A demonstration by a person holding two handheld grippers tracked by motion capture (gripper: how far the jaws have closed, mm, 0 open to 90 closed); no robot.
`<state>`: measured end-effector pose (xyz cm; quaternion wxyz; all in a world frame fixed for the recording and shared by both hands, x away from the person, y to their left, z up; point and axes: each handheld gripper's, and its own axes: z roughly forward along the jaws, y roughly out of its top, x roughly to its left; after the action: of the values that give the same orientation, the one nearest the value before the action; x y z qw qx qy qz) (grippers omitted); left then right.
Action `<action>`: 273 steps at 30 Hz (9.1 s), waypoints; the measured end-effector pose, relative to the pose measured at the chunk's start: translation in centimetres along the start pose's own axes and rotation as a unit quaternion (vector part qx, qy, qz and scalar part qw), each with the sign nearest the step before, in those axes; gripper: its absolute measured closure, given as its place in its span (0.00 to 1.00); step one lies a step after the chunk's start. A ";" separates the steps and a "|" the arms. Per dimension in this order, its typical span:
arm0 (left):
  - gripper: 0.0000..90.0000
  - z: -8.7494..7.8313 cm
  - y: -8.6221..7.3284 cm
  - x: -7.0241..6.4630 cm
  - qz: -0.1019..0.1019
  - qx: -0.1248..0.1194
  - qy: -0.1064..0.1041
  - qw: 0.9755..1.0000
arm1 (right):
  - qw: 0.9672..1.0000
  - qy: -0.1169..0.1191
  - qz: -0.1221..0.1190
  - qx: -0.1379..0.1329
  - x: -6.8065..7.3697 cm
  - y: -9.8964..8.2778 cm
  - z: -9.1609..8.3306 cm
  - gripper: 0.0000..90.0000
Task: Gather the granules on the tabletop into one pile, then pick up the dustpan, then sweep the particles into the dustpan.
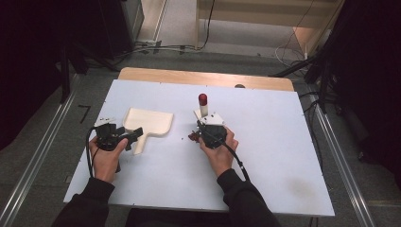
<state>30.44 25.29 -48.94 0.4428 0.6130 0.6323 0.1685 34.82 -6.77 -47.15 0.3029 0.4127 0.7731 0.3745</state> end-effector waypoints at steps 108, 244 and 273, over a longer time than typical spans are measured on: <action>0.16 -0.2 -0.1 0.1 -0.006 -0.008 0.014 1.000 | 0.986 0.076 0.130 -0.067 -5.7 0.7 -4.1 0.71; 0.75 0.1 -4.2 -5.6 0.197 0.048 0.008 0.979 | 0.993 0.023 0.111 -0.036 -10.4 -2.3 -3.6 0.71; 0.75 -1.1 -5.6 -7.1 0.240 0.062 -0.051 0.967 | 0.993 0.024 0.111 -0.036 -10.3 -2.3 -3.6 0.71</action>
<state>25.12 18.04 -50.06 0.3820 0.7807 0.4526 0.1991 35.97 -17.74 -45.54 0.2552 0.4755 0.7157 0.4433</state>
